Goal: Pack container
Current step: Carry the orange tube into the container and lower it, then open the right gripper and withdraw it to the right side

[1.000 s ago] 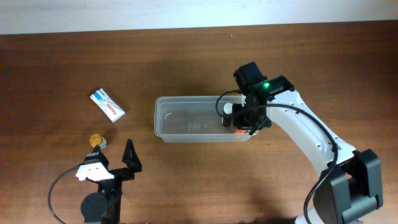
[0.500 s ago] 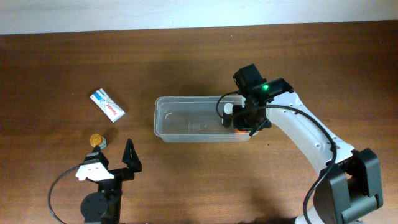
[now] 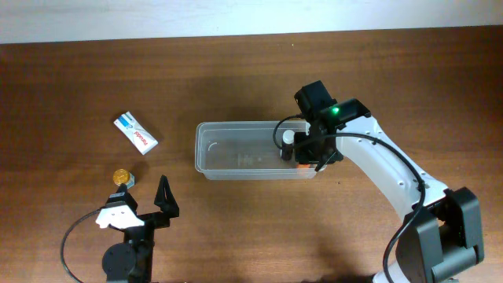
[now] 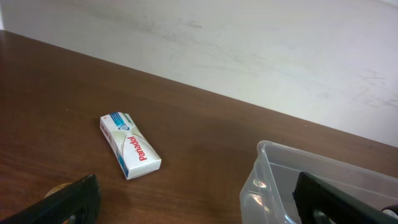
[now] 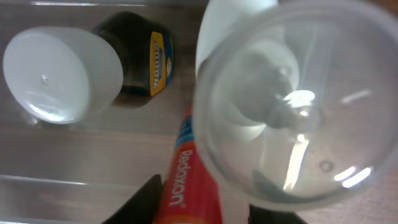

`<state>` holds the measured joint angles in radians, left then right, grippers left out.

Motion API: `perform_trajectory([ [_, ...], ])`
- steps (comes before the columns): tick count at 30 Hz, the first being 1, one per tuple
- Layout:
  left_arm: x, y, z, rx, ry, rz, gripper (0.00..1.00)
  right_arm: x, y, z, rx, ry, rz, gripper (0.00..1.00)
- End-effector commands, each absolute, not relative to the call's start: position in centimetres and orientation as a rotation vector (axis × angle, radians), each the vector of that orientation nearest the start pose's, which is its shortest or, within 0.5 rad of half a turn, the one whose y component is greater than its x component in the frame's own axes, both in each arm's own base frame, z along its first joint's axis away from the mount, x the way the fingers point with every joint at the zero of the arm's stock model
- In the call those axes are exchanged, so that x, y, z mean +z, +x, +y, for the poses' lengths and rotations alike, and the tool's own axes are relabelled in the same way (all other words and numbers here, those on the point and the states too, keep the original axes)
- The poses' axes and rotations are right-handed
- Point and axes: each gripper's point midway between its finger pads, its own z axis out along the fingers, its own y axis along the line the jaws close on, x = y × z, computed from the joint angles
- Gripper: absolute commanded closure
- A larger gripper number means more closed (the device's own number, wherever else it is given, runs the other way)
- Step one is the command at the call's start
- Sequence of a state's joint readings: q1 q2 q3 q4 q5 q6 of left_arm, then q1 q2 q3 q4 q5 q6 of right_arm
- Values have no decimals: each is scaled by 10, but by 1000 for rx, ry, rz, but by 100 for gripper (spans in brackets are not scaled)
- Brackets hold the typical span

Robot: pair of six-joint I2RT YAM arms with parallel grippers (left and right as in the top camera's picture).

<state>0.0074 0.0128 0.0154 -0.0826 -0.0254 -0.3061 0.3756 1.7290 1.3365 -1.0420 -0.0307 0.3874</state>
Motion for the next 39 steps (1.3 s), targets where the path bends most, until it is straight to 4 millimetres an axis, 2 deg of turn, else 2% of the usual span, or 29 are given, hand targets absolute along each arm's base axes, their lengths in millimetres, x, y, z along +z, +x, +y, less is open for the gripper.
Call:
perform_trajectory([
  [1, 157, 246, 5, -207, -265, 1632, 0, 90, 316, 132, 96, -15, 3026, 53],
  [3, 157, 246, 5, -207, -265, 1632, 1, 93, 318, 134, 110, -16, 3018, 50],
  [9, 157, 246, 5, -207, -265, 1632, 1, 130, 328, 148, 212, -26, 2974, 43],
  [15, 157, 246, 5, -207, -265, 1632, 1, 188, 330, 158, 325, -40, 2914, 35],
  [19, 157, 246, 5, -207, -265, 1632, 1, 230, 332, 148, 303, -23, 2853, 30],
  [21, 157, 246, 5, -207, -265, 1632, 1, 250, 336, 128, 223, 28, 2813, 22],
  [22, 157, 246, 5, -207, -265, 1632, 1, 257, 338, 118, 185, 58, 2795, 9],
  [23, 157, 246, 5, -207, -265, 1632, 1, 264, 339, 104, 143, 97, 2777, 1],
  [27, 157, 246, 5, -207, -265, 1632, 1, 278, 341, 46, 3, 286, 2737, 1],
  [34, 157, 246, 5, -207, -265, 1632, 1, 278, 329, -51, -168, 646, 2703, 2],
  [37, 157, 246, 5, -206, -265, 1632, 1, 277, 324, -80, -188, 764, 2677, 2],
  [39, 163, 246, 17, -155, -312, 1593, 1, 277, 319, -96, -200, 831, 2660, 2],
])
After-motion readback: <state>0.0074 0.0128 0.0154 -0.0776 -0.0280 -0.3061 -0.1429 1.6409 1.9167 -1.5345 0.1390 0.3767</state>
